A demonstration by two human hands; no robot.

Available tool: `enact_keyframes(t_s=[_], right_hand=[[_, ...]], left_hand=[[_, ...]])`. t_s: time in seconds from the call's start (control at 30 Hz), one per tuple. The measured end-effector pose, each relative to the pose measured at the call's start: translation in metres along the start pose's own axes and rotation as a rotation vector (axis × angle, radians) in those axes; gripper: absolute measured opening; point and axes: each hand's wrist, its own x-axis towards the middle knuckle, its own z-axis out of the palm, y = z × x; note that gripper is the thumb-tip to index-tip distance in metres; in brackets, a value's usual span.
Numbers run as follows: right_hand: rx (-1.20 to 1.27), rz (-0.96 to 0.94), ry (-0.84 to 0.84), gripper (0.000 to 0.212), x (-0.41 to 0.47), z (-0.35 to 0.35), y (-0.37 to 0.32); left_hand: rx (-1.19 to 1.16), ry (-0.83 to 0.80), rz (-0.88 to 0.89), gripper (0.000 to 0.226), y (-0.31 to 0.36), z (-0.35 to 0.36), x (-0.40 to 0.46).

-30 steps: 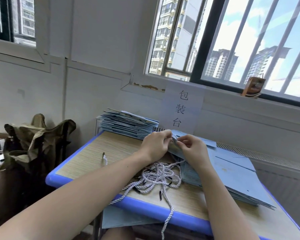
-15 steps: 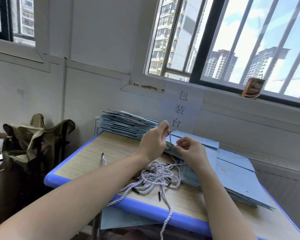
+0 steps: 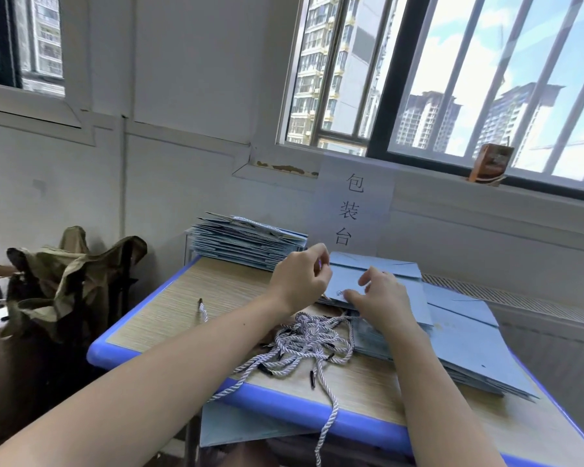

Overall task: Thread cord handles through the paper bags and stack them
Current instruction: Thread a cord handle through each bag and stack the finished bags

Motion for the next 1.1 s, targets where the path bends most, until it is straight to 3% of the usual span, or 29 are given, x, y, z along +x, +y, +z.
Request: enact_keyframes(t_s=[0.17,0.33,0.5,0.63,0.73,0.87,0.93,1.1], right_hand=[[-0.036,0.04,-0.101,0.037,0.001,0.0,0.0],[0.484,0.055,0.011,0.029,-0.001,-0.008,-0.008],[0.868,-0.029,0.04,0.027,-0.006,-0.018,-0.015],[0.976,-0.057,0.05,0.022,-0.006,-0.02,-0.016],[1.046,-0.044,0.015,0.017,-0.006,-0.02,-0.016],[1.049,-0.102,-0.069,0.016,-0.007,-0.021,-0.016],[1.001,-0.116,-0.084,0.026,-0.006,-0.019,-0.014],[0.521,-0.161,0.175,0.041,-0.005,-0.007,-0.006]], left_hand=[[0.011,-0.009,-0.016,0.007,-0.001,0.001,-0.001],[-0.055,0.113,0.024,0.006,-0.004,0.001,0.006],[-0.043,-0.188,0.047,0.02,-0.009,0.007,0.005],[-0.035,-0.22,0.034,0.009,-0.012,0.01,0.004],[0.008,-0.277,-0.001,0.016,-0.017,0.011,0.004],[0.059,-0.349,-0.023,0.021,-0.017,0.012,0.002],[0.075,-0.353,-0.041,0.016,-0.015,0.012,0.001],[0.23,-0.247,-0.027,0.027,-0.006,0.006,0.002]])
